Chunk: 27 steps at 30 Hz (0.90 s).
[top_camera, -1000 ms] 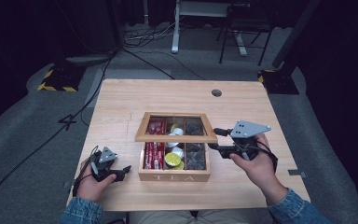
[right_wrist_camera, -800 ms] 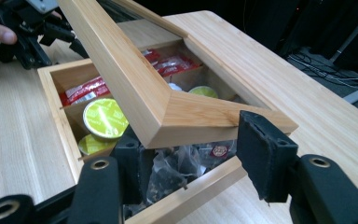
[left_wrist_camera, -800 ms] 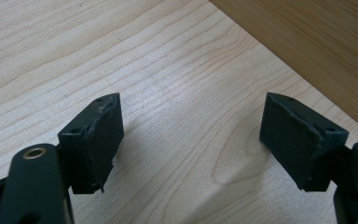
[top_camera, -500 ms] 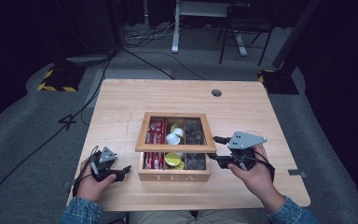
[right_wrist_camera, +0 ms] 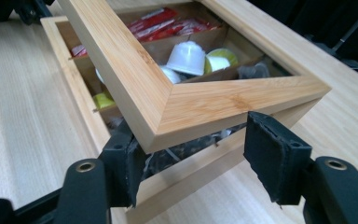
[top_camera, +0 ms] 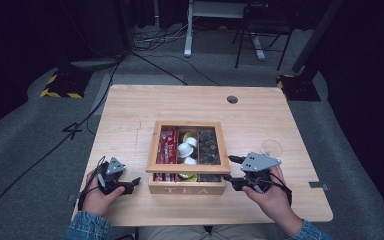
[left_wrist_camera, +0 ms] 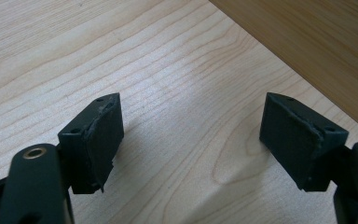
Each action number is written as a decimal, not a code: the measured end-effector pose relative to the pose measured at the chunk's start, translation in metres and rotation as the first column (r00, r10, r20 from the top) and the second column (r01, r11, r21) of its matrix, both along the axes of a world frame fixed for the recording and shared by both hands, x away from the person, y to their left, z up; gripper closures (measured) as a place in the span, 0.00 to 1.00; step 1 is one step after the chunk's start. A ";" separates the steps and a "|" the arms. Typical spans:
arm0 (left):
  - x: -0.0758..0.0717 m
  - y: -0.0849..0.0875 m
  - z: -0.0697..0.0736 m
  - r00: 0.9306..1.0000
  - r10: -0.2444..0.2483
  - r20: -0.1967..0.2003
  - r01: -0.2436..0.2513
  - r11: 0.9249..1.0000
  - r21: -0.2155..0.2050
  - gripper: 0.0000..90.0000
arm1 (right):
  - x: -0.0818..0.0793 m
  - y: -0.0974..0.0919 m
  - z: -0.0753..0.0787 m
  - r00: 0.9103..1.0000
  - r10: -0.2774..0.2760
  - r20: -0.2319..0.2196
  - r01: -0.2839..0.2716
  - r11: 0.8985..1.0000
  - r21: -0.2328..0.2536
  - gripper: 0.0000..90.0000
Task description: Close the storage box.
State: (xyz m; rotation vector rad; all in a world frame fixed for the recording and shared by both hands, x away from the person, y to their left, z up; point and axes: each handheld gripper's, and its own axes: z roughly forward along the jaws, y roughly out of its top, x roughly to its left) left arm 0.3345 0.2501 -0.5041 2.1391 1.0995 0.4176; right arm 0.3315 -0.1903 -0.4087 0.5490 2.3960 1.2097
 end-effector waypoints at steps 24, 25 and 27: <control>0.000 0.000 0.000 1.000 -0.001 -0.002 0.001 1.000 0.000 0.24 | -0.011 0.002 -0.018 0.998 0.018 -0.054 -0.021 0.998 -0.060 0.44; 0.000 0.000 0.000 1.000 -0.001 -0.002 0.001 1.000 0.001 0.24 | -0.011 0.002 -0.019 0.998 0.017 -0.060 -0.021 0.998 -0.062 0.44; 0.000 0.000 0.000 1.000 0.000 0.000 0.000 1.000 0.000 0.24 | -0.011 0.002 -0.020 0.998 0.020 -0.063 -0.024 0.997 -0.067 0.44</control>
